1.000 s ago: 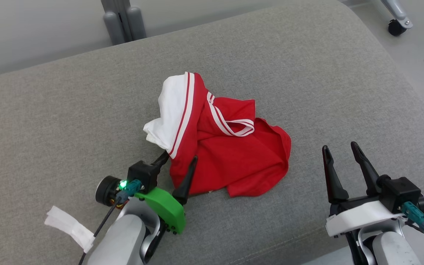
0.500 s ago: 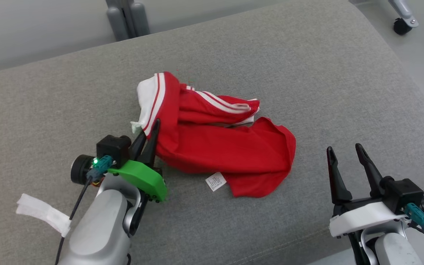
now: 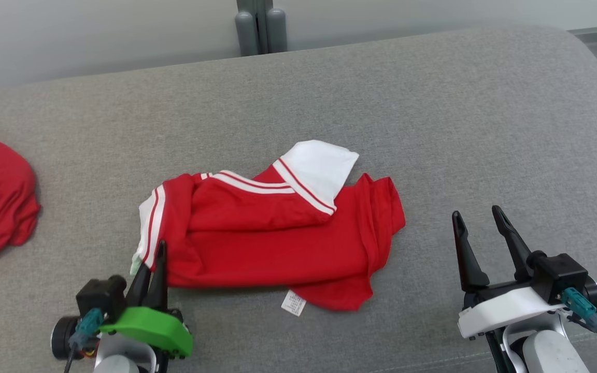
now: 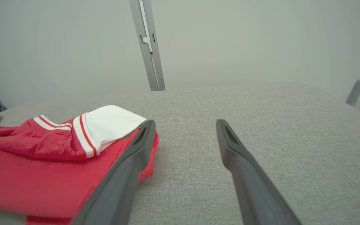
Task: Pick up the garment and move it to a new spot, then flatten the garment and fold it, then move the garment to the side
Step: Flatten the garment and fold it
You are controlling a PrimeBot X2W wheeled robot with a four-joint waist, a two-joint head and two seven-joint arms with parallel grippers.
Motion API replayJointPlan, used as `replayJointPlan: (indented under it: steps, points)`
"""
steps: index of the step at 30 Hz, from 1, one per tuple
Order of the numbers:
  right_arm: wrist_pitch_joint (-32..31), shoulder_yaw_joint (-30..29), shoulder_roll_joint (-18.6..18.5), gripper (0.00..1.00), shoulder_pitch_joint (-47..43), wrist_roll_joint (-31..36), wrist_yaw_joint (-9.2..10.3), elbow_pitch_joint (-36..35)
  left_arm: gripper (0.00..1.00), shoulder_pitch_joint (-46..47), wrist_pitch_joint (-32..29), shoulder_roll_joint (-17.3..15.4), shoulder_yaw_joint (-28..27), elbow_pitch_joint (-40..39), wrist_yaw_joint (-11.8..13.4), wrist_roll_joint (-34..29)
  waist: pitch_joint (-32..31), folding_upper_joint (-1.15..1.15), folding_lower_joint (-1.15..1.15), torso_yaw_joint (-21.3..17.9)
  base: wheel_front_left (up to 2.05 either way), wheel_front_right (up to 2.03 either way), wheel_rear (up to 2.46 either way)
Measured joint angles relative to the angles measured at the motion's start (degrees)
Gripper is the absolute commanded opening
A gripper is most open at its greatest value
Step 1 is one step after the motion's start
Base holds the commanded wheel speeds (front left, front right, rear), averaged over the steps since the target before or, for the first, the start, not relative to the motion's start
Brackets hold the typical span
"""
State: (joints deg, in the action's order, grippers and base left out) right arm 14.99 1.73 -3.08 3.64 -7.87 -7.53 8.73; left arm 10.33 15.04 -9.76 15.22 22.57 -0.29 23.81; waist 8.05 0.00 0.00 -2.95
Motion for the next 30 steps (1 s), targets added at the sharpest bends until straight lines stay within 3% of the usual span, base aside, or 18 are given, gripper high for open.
replayJointPlan:
  steps: [4,5,6,7,20,30]
  points:
    - [0.0,-0.04,-0.01,1.0,-0.02,0.0,0.0,0.3,0.0,-5.03,0.0,-0.03,-1.64,-0.29,1.04,0.85,-0.44,0.0,0.0,1.71,0.0,0.0,0.0]
    - [0.0,-0.12,-0.01,1.0,-0.08,0.0,0.0,0.36,0.09,-5.83,0.0,0.1,-1.69,-0.35,1.11,0.85,-0.59,0.0,0.0,2.04,0.0,0.0,0.0]
    - [0.0,-0.25,-0.03,1.0,-0.18,0.0,0.0,0.48,0.82,-6.39,0.0,0.26,-1.64,-0.55,1.14,0.8,-0.76,0.0,0.0,2.32,0.0,0.0,0.0]
    - [0.0,-0.35,-0.12,1.0,-0.28,0.0,0.0,0.63,1.0,-6.58,0.0,0.36,-1.62,-0.75,1.15,0.7,-0.92,0.0,0.0,2.51,0.0,0.0,0.0]
    - [0.0,-0.26,-0.65,1.0,-1.24,-0.18,0.0,1.72,1.0,-6.61,0.09,-0.48,-8.58,-13.79,3.05,-5.59,-3.85,0.0,0.0,5.33,0.0,0.0,0.0]
    - [-0.27,1.63,-1.04,1.0,-0.75,-0.02,0.0,2.87,1.0,-8.19,0.09,0.64,-11.65,-17.4,1.8,-9.07,-4.2,0.0,0.0,7.04,0.0,0.0,0.0]
